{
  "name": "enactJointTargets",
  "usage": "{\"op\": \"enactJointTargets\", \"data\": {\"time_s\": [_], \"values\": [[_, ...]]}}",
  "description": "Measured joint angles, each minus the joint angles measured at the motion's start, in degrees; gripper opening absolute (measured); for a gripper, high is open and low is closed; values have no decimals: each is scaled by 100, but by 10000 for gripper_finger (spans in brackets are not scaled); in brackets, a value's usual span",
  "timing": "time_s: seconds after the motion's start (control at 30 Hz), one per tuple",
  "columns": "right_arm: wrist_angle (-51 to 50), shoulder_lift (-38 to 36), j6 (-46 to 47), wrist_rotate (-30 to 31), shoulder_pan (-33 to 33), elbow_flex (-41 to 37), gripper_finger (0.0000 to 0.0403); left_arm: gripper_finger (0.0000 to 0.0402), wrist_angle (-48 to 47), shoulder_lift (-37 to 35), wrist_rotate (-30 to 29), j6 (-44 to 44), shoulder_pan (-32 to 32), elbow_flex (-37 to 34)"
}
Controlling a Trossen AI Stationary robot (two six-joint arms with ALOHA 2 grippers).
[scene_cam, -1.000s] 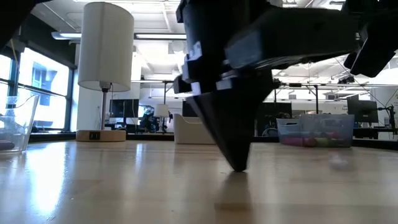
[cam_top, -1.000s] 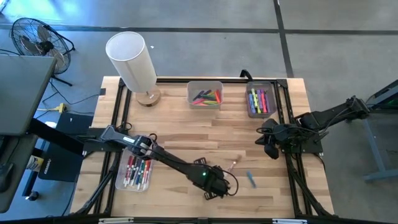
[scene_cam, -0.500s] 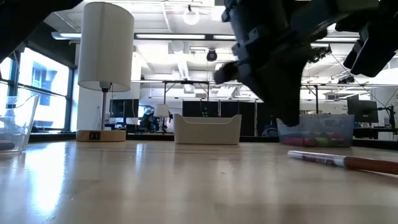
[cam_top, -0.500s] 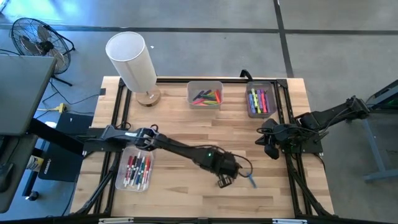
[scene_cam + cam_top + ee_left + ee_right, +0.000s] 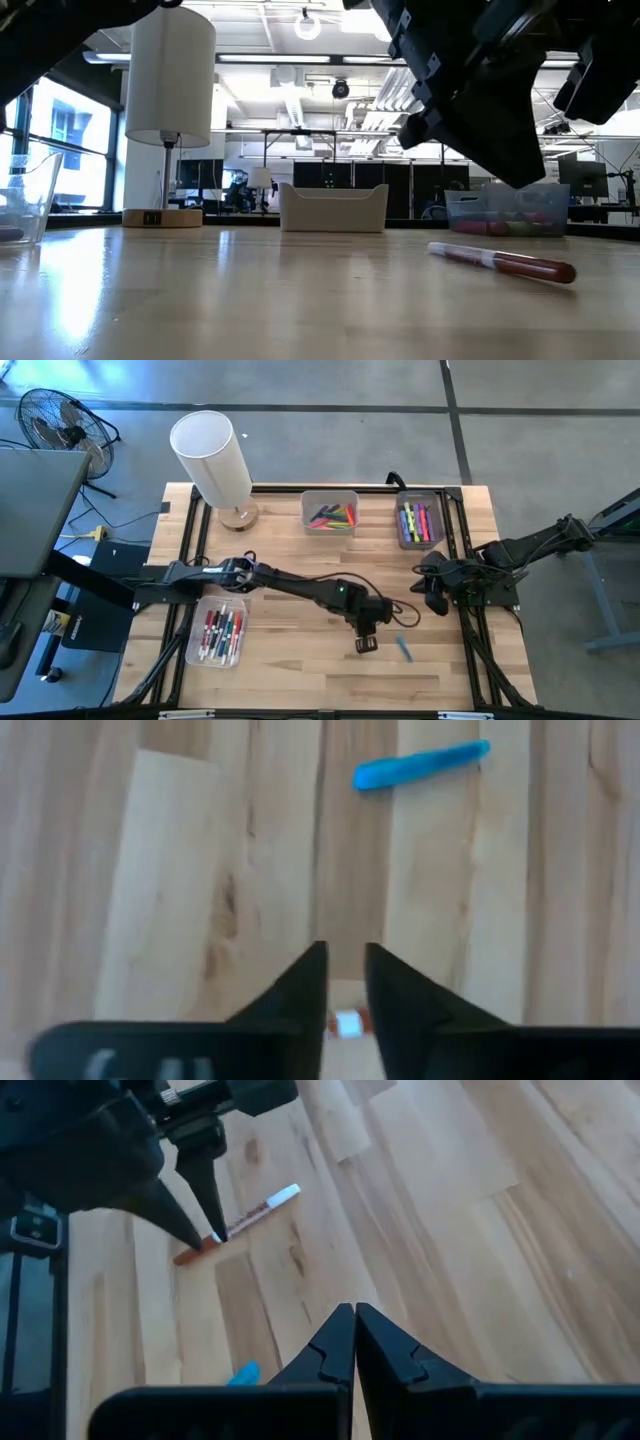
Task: Pick & Place Markers
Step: Put the blue pen into the white bin
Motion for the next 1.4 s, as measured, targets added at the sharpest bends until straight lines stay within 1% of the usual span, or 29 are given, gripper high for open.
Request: {"op": "enactJointTargets", "data": {"time_s": [0.07,0.13,0.2,0.27,0.3,0.37,0.47,0.53,0.6,0.7,0.77,0.93,1.03,1.13,1.23,1.33,1.4], "values": [[0,2,86,105,-1,0,2,97,-20,-2,95,202,60,0],[0,0,150,196,-2,0,1,131,-137,-2,401,575,130,0],[-1,2,173,295,-1,0,1,164,-294,-2,603,1081,181,1],[0,0,278,399,-2,0,2,191,-612,-4,612,1739,186,7],[0,2,311,461,-2,0,2,201,-759,-4,559,2111,181,7],[0,0,429,596,0,0,1,214,-1015,-4,253,2871,173,7],[0,1,582,787,0,0,1,220,-1299,-7,-202,4100,163,9],[0,1,651,873,0,0,2,220,-1552,-7,-389,4842,144,9],[0,2,758,884,-2,0,2,220,-1724,-7,-472,5508,135,8],[0,0,866,888,-7,0,1,220,-1727,-20,-477,6073,95,-119],[0,2,943,980,-7,0,2,220,-1633,-20,-425,6290,87,-228],[0,0,1067,1209,-7,0,1,221,-1420,-22,-28,6590,89,-465],[-1,1,1067,1276,-7,0,2,213,-1383,-22,-59,6792,56,-696],[0,1,1062,1375,-7,0,1,188,-1217,-80,22,6947,47,-996],[-1,1,1056,1471,-7,0,1,153,-1192,-87,121,6850,59,-1122],[-2,0,1008,1577,-7,0,3,108,-1151,-76,103,6418,55,-1139],[-2,2,974,1588,-7,0,4,69,-1087,-70,103,5948,57,-1147]]}}
